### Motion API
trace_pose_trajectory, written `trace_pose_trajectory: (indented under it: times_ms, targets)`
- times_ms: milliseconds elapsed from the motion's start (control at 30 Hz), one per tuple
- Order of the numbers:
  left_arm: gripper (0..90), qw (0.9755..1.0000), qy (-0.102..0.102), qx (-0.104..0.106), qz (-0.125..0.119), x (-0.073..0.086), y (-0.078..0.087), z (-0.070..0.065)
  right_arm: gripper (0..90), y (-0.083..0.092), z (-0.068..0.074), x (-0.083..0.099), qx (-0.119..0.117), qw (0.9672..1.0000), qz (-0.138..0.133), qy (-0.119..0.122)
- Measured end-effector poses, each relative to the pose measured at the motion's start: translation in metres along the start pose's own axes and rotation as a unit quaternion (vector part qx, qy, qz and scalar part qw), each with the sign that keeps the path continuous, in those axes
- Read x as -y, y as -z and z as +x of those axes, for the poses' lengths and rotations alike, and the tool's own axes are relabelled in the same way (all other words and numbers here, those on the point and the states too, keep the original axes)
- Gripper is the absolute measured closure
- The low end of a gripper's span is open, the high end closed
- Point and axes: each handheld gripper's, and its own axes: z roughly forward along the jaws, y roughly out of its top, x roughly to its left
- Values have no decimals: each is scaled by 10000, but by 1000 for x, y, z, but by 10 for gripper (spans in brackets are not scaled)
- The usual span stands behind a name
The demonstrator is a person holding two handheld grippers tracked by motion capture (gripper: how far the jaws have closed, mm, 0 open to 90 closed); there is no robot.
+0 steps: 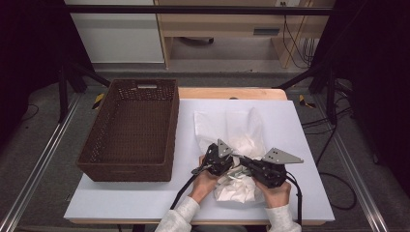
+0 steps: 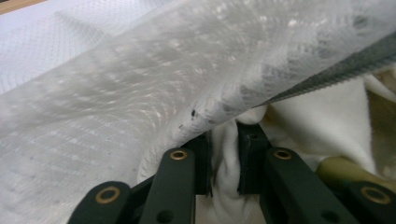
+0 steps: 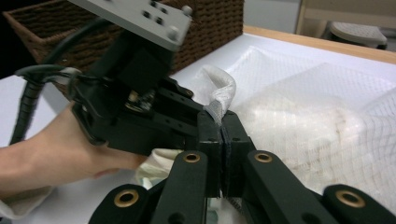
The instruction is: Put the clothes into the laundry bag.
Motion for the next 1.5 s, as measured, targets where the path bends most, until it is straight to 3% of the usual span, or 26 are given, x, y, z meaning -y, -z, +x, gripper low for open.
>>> trace_pose_trajectory:
  times_ms: [67,167,233,367,400,467,667,733,833,967,1100,1167,1200,1300,1433,1500]
  targets:
    - [722,9998,84,51,-149,2,8,1,892,0,-1,1,82,10000,44,-21]
    - [526,9997,0,128,-198,4,21,2,891,-2,-1,2,147,9999,84,-22]
    - [408,9996,-90,197,-203,11,44,9,891,-4,-2,4,174,9998,102,-55]
    - [294,9993,-20,360,-63,23,61,19,890,-6,-3,5,241,9997,50,-82]
    - [290,9990,-77,413,168,34,62,23,890,-7,-3,5,238,9996,58,-110]
    - [314,9984,-123,439,348,41,54,22,890,-10,-4,7,247,9996,83,-123]
    - [753,9964,-196,772,285,37,36,8,890,-12,-5,8,229,9996,93,-107]
    - [817,9958,-362,818,175,31,39,1,890,-12,-6,8,214,9997,73,-117]
    - [833,9953,-502,833,6,22,44,-10,890,-12,-7,8,170,9998,14,-122]
    - [836,9951,-488,848,-116,11,39,-19,891,-11,-8,7,87,9998,-81,-165]
    - [840,9960,-500,732,64,4,19,-26,892,-9,-10,6,9,9996,-162,-213]
    - [845,9969,-478,602,146,3,7,-25,891,-7,-9,5,-79,9996,-205,-204]
    - [846,9978,-363,501,228,3,-3,-22,891,-6,-9,4,-81,9995,-226,-190]
    - [848,9987,-205,394,246,2,-11,-17,891,5,-6,-1,-20,9994,-321,-157]
    - [834,9988,-242,360,207,3,-9,-17,891,8,-8,-1,130,9995,-172,-216]
    - [764,9988,-217,416,126,4,1,-15,891,5,-7,1,215,9997,-38,-129]
